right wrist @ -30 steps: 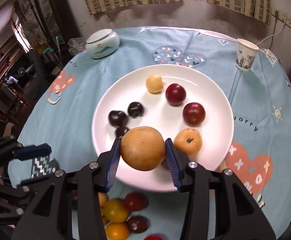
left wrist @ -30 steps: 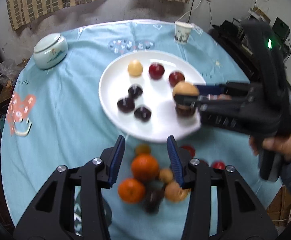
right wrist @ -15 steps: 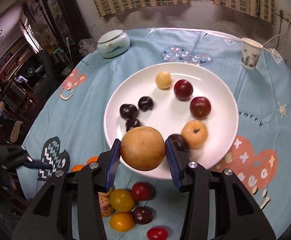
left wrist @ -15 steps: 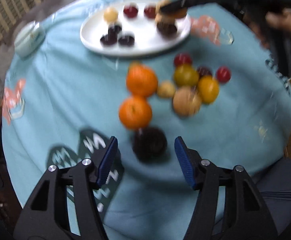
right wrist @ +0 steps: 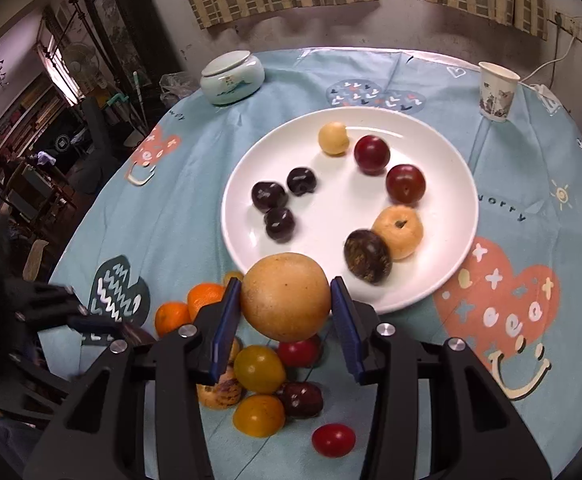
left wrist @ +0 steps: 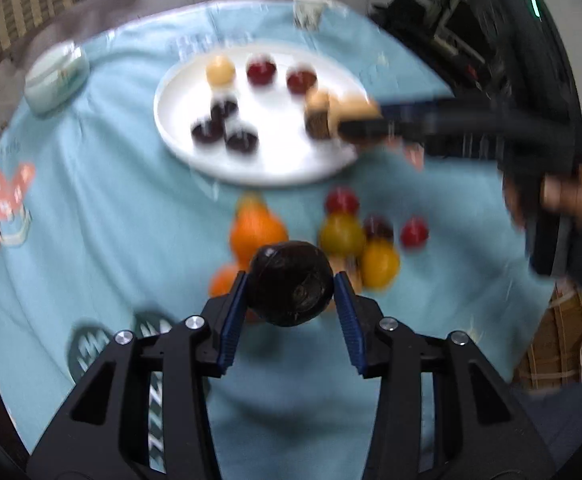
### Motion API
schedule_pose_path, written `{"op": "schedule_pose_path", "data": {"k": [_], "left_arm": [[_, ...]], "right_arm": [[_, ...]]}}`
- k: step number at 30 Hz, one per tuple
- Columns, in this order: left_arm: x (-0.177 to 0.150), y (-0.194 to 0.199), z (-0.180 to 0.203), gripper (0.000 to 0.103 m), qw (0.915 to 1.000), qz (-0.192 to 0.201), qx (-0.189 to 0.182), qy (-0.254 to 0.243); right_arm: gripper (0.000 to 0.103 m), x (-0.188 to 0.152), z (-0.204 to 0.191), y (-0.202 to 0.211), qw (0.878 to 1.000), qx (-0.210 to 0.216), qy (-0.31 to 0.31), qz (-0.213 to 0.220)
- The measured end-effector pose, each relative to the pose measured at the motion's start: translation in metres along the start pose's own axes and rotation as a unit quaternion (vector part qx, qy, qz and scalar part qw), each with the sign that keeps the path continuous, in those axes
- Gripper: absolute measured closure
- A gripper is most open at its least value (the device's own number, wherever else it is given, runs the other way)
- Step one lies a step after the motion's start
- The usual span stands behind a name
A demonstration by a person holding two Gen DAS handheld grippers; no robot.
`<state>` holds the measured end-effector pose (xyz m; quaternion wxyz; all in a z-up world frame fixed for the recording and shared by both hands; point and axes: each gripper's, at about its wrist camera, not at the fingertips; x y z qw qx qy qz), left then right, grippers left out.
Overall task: Organize fruits
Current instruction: 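Carry the mangosteen and tan pear onto the white plate and open both grippers, then grasp the brown-striped fruit with the left gripper while the right gripper grasps a red plum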
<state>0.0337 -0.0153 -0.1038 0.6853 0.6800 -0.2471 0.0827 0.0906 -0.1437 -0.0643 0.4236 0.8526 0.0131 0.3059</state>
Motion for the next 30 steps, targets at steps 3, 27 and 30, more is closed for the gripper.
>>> {"op": "schedule_pose_path", "data": {"k": [3, 27, 30], "left_arm": [[0.054, -0.019, -0.003, 0.059, 0.9989, 0.024, 0.029, 0.029], [0.047, -0.001, -0.029, 0.025, 0.9932, 0.074, 0.078, 0.045], [0.005, 0.008, -0.017, 0.025, 0.9959, 0.06, 0.066, 0.019]], "right_arm": [[0.057, 0.022, 0.012, -0.001, 1.0, -0.007, -0.017, 0.024], [0.031, -0.013, 0.027, 0.042, 0.998, -0.034, -0.032, 0.045], [0.031, -0.063, 0.017, 0.045, 0.998, -0.046, -0.032, 0.014]]}}
Point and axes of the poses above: each gripper's, at about its wrist camera, not at the fingertips, and y roughly against the way its jaws point, z to its right, x to its top, and after that the axes turned 13 degrees about x, right-handed
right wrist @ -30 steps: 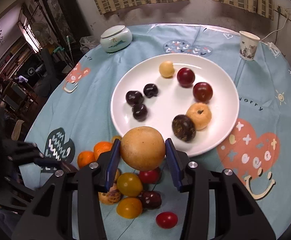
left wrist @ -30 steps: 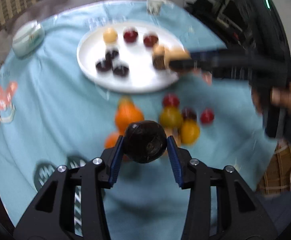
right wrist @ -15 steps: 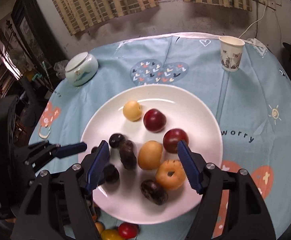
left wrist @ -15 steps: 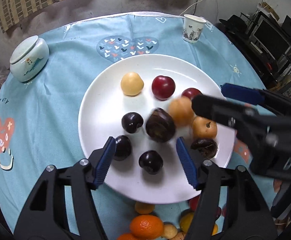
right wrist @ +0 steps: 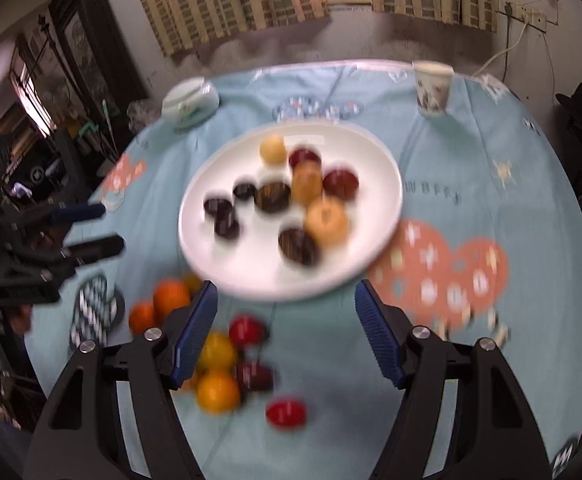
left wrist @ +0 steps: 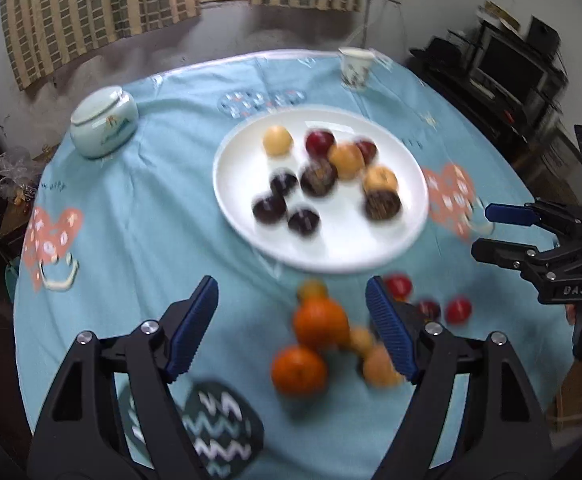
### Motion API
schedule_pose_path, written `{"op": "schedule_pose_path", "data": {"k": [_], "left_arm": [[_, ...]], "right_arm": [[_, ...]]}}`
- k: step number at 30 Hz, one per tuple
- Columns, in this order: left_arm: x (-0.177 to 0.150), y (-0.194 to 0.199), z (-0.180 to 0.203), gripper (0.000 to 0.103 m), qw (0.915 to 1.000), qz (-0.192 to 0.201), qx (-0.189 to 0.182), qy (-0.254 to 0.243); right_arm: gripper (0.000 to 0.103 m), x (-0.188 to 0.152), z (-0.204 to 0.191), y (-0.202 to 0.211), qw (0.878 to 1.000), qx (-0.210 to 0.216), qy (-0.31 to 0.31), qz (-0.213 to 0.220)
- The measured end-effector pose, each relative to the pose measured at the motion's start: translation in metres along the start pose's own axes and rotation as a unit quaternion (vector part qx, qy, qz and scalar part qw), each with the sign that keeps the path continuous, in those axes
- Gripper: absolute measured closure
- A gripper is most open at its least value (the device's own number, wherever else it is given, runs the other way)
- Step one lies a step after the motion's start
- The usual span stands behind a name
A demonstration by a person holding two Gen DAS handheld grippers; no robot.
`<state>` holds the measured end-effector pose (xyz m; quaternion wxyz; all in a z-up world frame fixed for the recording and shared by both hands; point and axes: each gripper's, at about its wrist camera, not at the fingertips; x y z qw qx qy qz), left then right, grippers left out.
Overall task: Organize fruits
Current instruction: 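Grasp the brown-striped fruit with the left gripper while the right gripper grasps a red plum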
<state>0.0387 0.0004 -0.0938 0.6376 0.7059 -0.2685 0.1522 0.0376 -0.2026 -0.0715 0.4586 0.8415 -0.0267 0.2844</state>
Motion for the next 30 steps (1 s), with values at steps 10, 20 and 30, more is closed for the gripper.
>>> {"op": "schedule_pose_path", "data": {"k": [10, 20, 30], "left_arm": [[-0.084, 0.004, 0.029, 0.025, 0.9959, -0.083, -0.033, -0.011], [-0.074, 0.003, 0.047, 0.025, 0.9968, -0.075, -0.027, 0.008], [-0.06, -0.042, 0.074, 0.05, 0.9947, -0.098, -0.031, 0.001]], "right_arm": [[0.059, -0.064, -0.005, -0.029, 0.996, -0.044, 0.029, -0.075], [0.074, -0.053, -0.01, -0.051, 0.993, -0.003, 0.052, -0.106], [0.074, -0.066, 0.005, -0.015, 0.997, 0.025, 0.003, -0.079]]}}
Point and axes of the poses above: each gripper's, at about its wrist camera, not at the fingertips, and y roughly against the way its jaws point, z to its right, x to its top, and after that the axes turned 13 degrees about x, right-handed
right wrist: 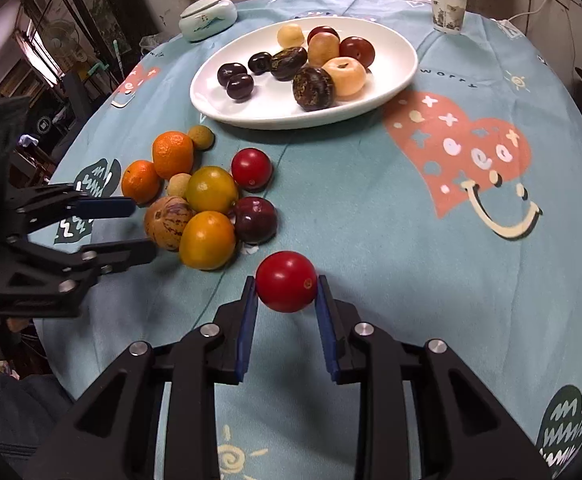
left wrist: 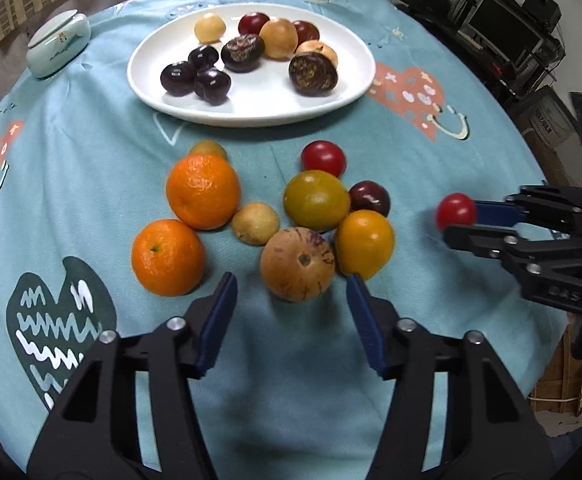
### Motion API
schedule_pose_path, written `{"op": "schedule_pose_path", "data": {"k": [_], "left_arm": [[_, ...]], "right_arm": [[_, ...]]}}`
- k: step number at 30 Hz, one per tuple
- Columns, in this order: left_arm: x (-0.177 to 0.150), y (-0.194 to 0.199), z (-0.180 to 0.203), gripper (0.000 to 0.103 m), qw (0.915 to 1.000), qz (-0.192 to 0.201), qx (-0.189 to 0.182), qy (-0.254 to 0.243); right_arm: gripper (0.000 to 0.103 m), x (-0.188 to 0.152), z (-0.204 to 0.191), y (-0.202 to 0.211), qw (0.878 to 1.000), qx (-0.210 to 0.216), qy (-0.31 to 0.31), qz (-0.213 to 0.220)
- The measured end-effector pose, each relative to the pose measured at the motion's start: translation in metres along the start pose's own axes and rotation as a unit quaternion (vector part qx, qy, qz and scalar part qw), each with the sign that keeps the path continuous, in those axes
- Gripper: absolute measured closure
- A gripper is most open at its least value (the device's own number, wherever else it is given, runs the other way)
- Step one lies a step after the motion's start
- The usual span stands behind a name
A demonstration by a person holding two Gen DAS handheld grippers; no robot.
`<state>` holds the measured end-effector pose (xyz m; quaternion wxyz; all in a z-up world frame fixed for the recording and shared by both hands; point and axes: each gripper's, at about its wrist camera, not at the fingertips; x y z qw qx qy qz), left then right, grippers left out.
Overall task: Organize fruits
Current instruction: 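Grasp the brown-striped fruit with the left gripper while the right gripper grasps a red plum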
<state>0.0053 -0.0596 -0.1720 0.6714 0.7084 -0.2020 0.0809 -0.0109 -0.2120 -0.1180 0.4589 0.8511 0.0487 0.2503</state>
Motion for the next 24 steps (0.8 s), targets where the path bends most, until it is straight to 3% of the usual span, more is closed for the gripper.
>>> {"op": "schedule_pose_path", "data": {"k": [8, 11, 15, 24], "left_arm": [[0.008, -0.018, 0.005, 0.048, 0.9999, -0.01, 0.0, -0.003], [0.011, -0.02, 0.006, 0.062, 0.9997, -0.015, -0.018, -0.004], [0.006, -0.015, 0.005, 0.062, 0.9996, -0.023, -0.007, -0.011], [0.004, 0.046, -0.002, 0.062, 0.9984, 0.033, 0.043, -0.014]], "right_arm": [[0.074, -0.01, 0.003, 0.002, 1.0, 0.01, -0.009, -0.003], [0.074, -0.013, 0.001, 0.0, 1.0, 0.012, -0.011, -0.005], [0.074, -0.015, -0.008, 0.0, 1.0, 0.015, -0.01, -0.003], [0.074, -0.017, -0.039, 0.004, 0.998, 0.057, -0.015, 0.017]]}}
Point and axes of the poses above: each gripper's, at about its wrist camera, not at the fingertips, and y roughly against the way its jaws point, z to its right, x to its top, and after that the axes turned 13 degrees about x, right-handed
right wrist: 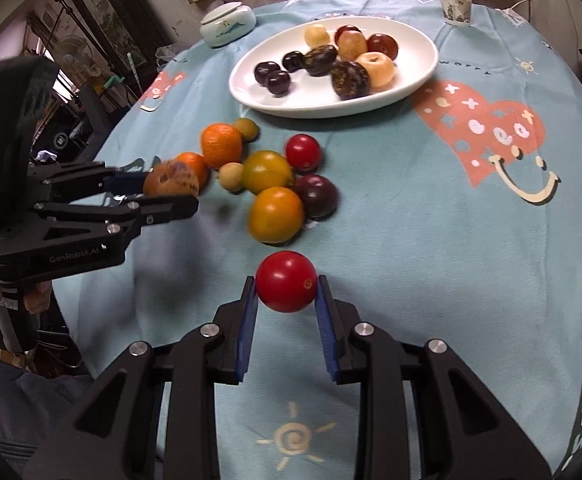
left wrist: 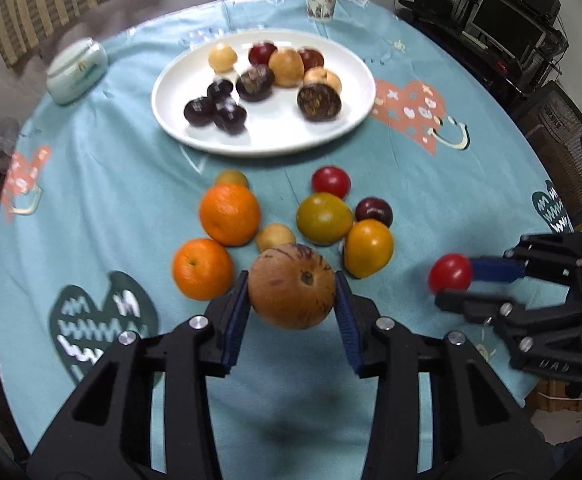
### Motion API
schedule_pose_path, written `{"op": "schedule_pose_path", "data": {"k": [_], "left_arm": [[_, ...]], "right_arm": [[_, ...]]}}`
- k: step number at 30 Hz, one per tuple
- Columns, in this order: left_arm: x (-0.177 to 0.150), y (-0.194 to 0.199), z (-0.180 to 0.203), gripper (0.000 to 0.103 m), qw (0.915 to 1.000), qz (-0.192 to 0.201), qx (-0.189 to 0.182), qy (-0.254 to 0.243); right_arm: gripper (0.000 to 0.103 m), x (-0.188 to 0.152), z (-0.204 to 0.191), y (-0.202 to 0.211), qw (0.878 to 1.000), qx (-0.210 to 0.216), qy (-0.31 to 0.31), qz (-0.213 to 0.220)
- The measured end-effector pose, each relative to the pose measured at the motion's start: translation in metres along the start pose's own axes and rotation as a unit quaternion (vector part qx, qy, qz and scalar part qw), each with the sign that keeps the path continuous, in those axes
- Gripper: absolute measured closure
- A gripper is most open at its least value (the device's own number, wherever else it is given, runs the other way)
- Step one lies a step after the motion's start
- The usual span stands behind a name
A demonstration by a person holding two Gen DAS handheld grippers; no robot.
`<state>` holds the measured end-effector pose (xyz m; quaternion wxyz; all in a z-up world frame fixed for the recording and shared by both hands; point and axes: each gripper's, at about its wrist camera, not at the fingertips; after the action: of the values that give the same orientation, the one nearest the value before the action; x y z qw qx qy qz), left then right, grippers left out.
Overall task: Organize fruits
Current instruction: 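Grasp the brown-striped fruit with the left gripper while the right gripper grasps a red plum, then carry the striped fruit and red plum onto the white plate and release both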
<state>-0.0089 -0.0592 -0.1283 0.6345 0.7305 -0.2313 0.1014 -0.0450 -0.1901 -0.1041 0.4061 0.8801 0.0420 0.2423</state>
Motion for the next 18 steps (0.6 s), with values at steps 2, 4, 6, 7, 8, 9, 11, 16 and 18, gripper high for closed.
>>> {"op": "schedule_pose_path", "data": {"k": [2, 4, 6, 7, 8, 9, 11, 16, 18], "left_arm": [[0.002, 0.013, -0.003, 0.062, 0.9999, 0.015, 0.009, -0.001], [0.003, 0.022, -0.005, 0.062, 0.9996, 0.024, 0.015, -0.002], [0.004, 0.029, -0.007, 0.062, 0.9993, 0.033, 0.02, -0.004], [0.004, 0.032, -0.008, 0.062, 0.9991, 0.035, 0.022, -0.006], [0.005, 0.034, -0.009, 0.062, 0.9991, 0.037, 0.022, -0.006], [0.004, 0.036, -0.011, 0.062, 0.999, 0.039, 0.021, -0.007], [0.004, 0.037, -0.012, 0.062, 0.9989, 0.04, 0.022, -0.01], [0.003, 0.033, -0.016, 0.062, 0.9991, 0.035, 0.02, -0.009], [0.004, 0.031, -0.016, 0.061, 0.9993, 0.033, 0.016, -0.011]], "right_arm": [[0.074, 0.0, -0.014, -0.001, 1.0, 0.015, 0.008, 0.004], [0.074, 0.001, -0.027, -0.003, 0.999, 0.024, 0.02, 0.005], [0.074, 0.003, -0.036, -0.005, 0.999, 0.029, 0.028, 0.005], [0.074, 0.004, -0.04, -0.005, 0.999, 0.031, 0.031, 0.006], [0.074, 0.005, -0.043, -0.006, 0.999, 0.032, 0.033, 0.007], [0.074, 0.006, -0.045, -0.007, 0.999, 0.034, 0.033, 0.007], [0.074, 0.007, -0.047, -0.011, 0.999, 0.034, 0.033, 0.005], [0.074, 0.004, -0.049, -0.018, 0.999, 0.036, 0.028, -0.005], [0.074, 0.004, -0.049, -0.021, 0.999, 0.034, 0.026, -0.01]]}}
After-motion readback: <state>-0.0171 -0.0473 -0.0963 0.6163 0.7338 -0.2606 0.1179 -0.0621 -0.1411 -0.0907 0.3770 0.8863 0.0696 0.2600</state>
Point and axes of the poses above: each gripper's, at about its wrist camera, not at the fingertips, and y roughly against the way its jaws point, z to its right, x to its top, and after that the axes turned 13 degrees about x, right-handed
